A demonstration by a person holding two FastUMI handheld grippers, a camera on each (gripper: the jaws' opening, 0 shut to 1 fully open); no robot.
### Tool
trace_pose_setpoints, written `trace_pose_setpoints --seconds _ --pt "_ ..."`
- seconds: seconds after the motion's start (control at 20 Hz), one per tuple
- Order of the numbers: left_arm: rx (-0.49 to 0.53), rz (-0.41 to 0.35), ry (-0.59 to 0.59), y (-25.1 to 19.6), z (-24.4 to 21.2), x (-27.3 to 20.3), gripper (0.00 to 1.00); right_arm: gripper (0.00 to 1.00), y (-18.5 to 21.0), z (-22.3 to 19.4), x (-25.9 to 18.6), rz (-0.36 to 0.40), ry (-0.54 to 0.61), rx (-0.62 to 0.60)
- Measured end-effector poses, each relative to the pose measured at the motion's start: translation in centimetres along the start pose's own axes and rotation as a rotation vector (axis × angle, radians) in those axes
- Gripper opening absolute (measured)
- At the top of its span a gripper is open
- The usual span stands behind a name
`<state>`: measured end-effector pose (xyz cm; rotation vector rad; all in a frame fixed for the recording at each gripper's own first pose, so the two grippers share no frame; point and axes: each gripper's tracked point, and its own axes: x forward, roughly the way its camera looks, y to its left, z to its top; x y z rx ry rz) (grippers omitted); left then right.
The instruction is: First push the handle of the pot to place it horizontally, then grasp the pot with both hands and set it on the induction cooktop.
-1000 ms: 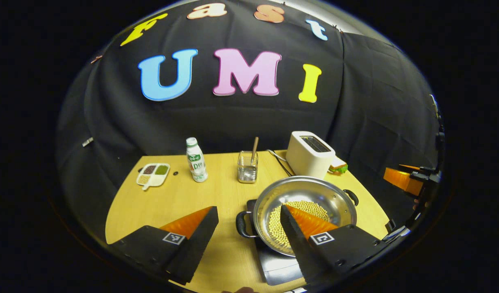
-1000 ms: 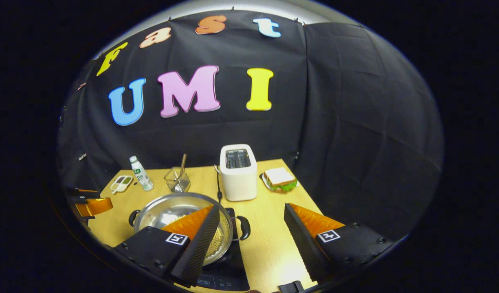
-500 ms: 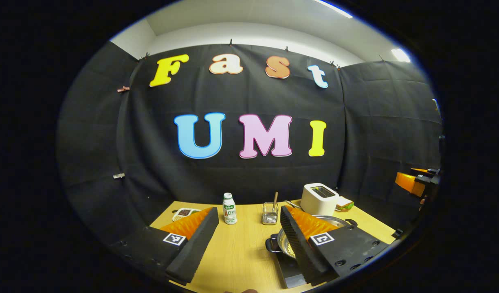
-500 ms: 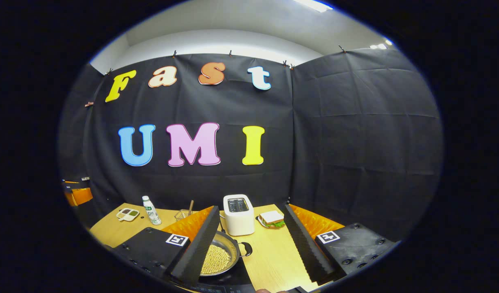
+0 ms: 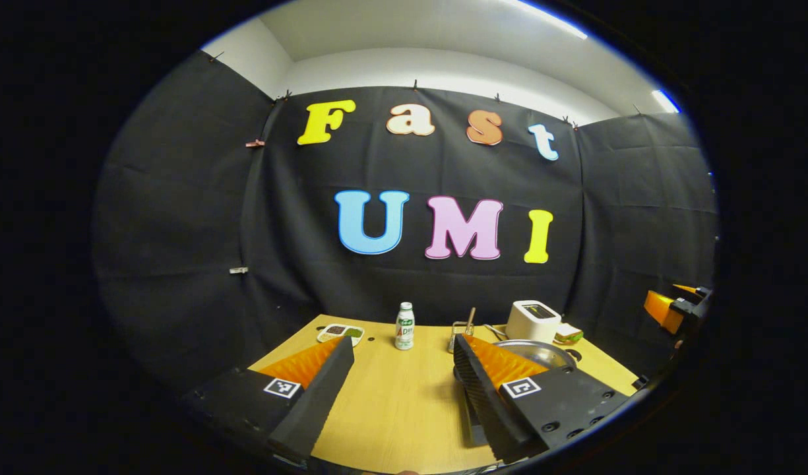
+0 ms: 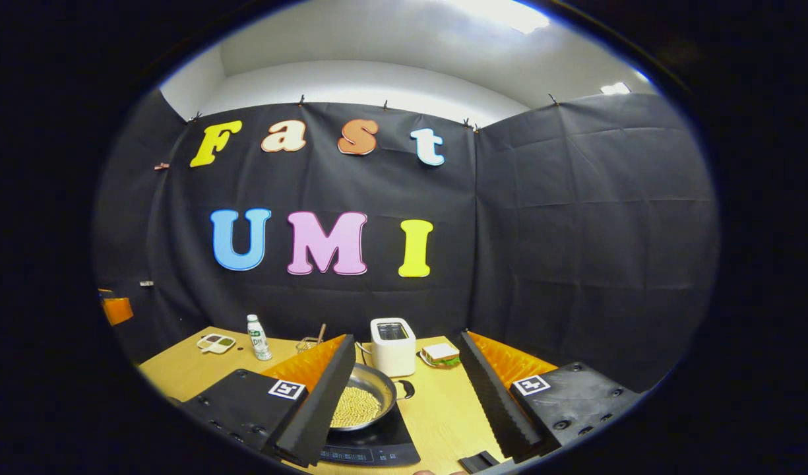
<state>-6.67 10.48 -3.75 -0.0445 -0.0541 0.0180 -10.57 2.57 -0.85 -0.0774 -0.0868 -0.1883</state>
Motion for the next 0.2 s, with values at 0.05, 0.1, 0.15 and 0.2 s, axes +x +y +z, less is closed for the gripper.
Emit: trace_pose_setpoints --seconds 0.05,0.1,0.15,0.2 --pt "0.016 0.010 0.001 0.6 -0.2 -0.4 0.95 0.98 0.9 -0.4 -0.4 0.020 0.011 -0.010" --pt "0.023 0.010 0.004 0.8 -0.4 -0.6 0.95 0.98 1.7 -0.7 -0.6 0.035 0.023 -0.013" --pt "0.020 -0.001 0.009 0.7 -0.6 -0.9 0.95 0.98 2.4 -0.7 -0.7 0.049 0.029 -0.006" --pt "0.016 -0.012 0.014 0.6 -0.7 -0.9 0.95 0.99 3.0 -0.7 -0.8 0.061 0.032 0.002"
